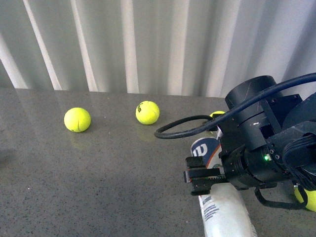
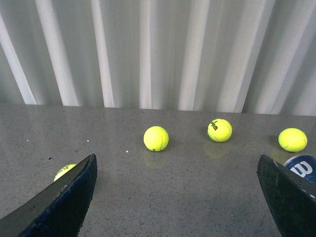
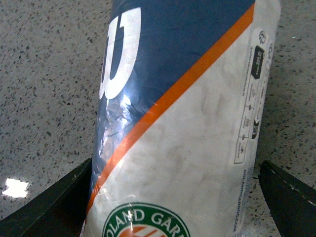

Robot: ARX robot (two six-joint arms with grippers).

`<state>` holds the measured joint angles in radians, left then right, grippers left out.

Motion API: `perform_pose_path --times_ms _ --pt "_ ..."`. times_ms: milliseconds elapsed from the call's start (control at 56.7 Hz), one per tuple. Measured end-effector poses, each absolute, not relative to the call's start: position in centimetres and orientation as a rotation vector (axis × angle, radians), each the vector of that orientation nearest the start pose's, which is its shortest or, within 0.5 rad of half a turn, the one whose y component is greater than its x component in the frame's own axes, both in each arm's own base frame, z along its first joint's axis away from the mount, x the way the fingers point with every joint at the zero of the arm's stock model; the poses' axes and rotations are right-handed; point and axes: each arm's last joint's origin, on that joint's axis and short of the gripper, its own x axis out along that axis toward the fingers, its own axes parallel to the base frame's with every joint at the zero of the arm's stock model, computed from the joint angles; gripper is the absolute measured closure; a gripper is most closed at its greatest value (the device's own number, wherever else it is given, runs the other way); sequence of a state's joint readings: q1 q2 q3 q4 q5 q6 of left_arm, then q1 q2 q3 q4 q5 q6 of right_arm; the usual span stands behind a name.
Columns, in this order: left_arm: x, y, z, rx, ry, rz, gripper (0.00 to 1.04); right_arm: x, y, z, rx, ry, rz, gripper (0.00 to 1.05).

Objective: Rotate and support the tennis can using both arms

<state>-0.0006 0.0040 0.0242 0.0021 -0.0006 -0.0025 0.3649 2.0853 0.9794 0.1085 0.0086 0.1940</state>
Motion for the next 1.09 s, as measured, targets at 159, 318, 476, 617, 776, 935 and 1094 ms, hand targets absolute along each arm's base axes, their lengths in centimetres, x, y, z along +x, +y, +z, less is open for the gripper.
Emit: perform_pose_path --times_ms 159,318,476,617,776,935,1094 --pt "9.6 0.0 17.2 -0.002 -0.022 0.0 0.07 34.2 13.0 6.0 -0.023 1.005 0.221 0.39" --pt "9.6 0.0 17.2 -0.002 -0.022 0.0 0.07 34.3 13.2 6.4 -0.044 0.999 0.21 0.58" --pt "9.6 0.0 17.2 -0.002 -0.022 0.0 0.07 34.2 13.5 7.0 -0.065 0.988 0.219 0.73" --pt "9.6 0.0 17.2 -0.002 -0.022 0.0 0.07 34.2 13.7 8.5 -0.087 0.941 0.219 0.84" --pt "9.6 0.0 17.2 -0.002 -0.022 0.0 0.07 34.1 13.8 10.3 -0.133 0.881 0.218 0.93" --pt "9.6 0.0 17.2 -0.002 -0.022 0.0 0.07 33.8 13.8 11.7 -0.235 0.803 0.205 0.97" --pt "9.6 0.0 17.2 -0.002 -0.022 0.0 0.07 33.3 14.2 12.4 -0.456 0.652 0.181 0.99"
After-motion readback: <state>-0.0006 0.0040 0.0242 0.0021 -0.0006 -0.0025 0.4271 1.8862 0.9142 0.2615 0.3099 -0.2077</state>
